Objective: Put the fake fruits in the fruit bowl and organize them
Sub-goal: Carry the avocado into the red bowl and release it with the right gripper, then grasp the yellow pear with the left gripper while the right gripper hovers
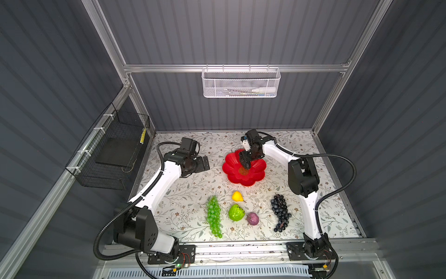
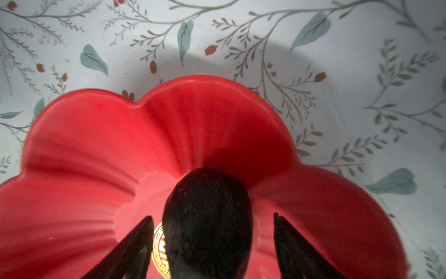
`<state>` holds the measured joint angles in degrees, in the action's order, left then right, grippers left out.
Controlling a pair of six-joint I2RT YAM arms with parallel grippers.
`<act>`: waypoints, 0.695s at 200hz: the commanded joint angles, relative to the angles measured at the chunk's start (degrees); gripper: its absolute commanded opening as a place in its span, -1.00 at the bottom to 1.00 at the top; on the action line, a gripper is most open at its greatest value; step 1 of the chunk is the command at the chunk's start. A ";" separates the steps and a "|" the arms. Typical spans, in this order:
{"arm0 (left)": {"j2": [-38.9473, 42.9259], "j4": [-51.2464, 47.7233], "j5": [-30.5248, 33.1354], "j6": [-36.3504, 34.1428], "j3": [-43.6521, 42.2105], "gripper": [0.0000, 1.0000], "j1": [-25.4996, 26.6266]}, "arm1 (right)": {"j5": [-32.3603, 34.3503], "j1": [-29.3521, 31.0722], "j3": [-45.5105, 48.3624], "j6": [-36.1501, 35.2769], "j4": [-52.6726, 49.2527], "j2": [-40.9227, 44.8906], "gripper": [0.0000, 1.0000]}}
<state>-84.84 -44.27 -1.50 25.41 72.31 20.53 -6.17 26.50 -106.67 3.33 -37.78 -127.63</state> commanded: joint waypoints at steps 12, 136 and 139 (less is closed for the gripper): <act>-3.82 -5.39 -4.15 -3.28 1.97 0.99 8.03 | 1.67 0.12 5.06 -1.11 0.26 12.60 0.61; -19.89 -4.23 -5.76 -2.12 6.76 0.88 27.34 | -4.51 -4.47 45.15 8.51 16.80 43.50 0.66; -20.17 -4.12 -5.60 -2.12 6.78 0.87 27.35 | -4.59 -4.44 45.46 8.61 17.04 43.52 0.65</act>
<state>-103.28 -48.18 -6.90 23.11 77.97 47.59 -7.99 22.44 -63.90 9.63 -25.47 -85.45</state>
